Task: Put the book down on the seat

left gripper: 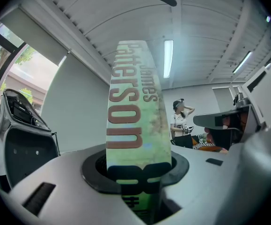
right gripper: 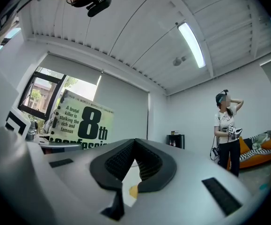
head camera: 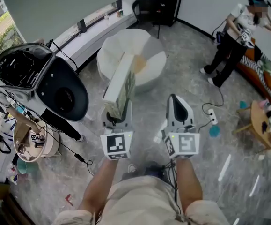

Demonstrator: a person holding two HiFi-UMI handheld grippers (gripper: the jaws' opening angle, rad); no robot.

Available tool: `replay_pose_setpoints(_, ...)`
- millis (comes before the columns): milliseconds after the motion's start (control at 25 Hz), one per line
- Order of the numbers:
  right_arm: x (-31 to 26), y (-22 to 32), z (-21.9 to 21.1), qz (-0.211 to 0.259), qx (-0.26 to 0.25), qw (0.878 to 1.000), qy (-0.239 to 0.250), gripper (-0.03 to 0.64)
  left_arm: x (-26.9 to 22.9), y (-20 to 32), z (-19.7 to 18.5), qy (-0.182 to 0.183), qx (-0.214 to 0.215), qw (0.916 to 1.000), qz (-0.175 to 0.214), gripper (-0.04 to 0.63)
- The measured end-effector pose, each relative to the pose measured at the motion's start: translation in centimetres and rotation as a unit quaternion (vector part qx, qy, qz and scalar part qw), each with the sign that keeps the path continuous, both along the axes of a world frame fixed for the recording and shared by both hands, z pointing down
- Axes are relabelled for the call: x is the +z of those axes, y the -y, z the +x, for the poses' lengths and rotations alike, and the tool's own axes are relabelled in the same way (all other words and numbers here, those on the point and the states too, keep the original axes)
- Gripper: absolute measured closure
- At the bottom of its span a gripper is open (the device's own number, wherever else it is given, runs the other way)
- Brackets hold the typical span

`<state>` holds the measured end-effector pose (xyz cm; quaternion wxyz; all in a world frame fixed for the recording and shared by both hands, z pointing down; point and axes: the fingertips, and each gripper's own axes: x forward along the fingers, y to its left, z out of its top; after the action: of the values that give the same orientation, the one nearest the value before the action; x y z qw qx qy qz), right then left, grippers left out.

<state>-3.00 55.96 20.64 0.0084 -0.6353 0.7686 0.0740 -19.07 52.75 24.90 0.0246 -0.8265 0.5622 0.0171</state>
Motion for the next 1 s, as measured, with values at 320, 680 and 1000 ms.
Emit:
replay_pose_setpoints(320, 0.8, 3.0, -0.5, 0.002, -0.008, 1.000, -0.002, 0.614, 0.4, 2.6, -0.5, 0.001, -0.005, 1.0000, 0.001, 0.430)
replay_pose_setpoints(680, 2.6, 10.1, 3.3, -0.005, -0.010, 1.000, 0.011, 0.614, 1.6, 9.2, 2.9, 0.013, -0.011, 0.9998, -0.004, 0.430)
replay_pose_setpoints(1000, 2.3, 16.3, 8.3, -0.013, -0.011, 1.000, 0.013, 0.614, 0.6, 15.6, 7.5, 0.014, -0.014, 0.9998, -0.005, 0.430)
